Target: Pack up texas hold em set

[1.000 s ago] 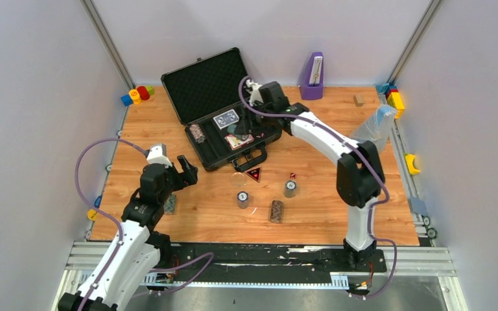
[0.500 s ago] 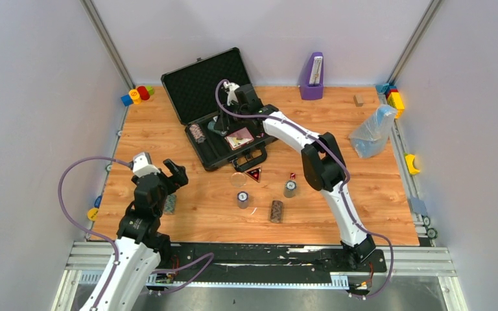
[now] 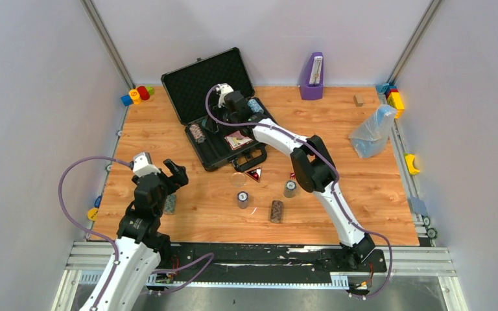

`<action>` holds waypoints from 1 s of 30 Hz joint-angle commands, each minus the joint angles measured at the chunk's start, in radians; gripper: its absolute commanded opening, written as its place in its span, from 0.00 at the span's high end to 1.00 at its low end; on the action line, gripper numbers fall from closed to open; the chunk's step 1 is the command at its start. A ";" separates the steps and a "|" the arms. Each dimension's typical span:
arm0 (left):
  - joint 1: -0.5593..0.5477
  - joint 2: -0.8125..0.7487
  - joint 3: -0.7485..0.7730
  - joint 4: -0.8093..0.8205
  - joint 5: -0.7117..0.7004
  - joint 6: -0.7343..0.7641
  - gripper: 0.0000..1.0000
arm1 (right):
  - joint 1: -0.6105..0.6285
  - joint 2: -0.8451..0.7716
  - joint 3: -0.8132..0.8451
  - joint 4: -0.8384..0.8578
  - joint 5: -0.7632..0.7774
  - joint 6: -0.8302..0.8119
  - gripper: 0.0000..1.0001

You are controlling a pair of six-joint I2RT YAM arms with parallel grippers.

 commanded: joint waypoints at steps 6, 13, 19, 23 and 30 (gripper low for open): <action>0.003 0.010 -0.006 0.022 -0.009 0.001 0.00 | 0.019 -0.107 -0.037 0.132 0.084 -0.029 0.26; 0.003 0.038 0.001 0.035 0.004 0.010 0.00 | 0.016 -0.407 -0.320 0.124 0.140 -0.066 0.29; 0.003 0.073 -0.006 0.098 0.130 0.078 0.00 | -0.031 -0.738 -0.681 0.083 0.190 -0.057 0.31; 0.003 0.105 -0.008 0.150 0.274 0.127 0.00 | -0.051 -0.924 -0.883 0.011 0.217 -0.065 0.28; 0.004 0.149 -0.004 0.193 0.378 0.153 0.00 | -0.051 -1.230 -1.223 -0.038 0.276 -0.007 0.18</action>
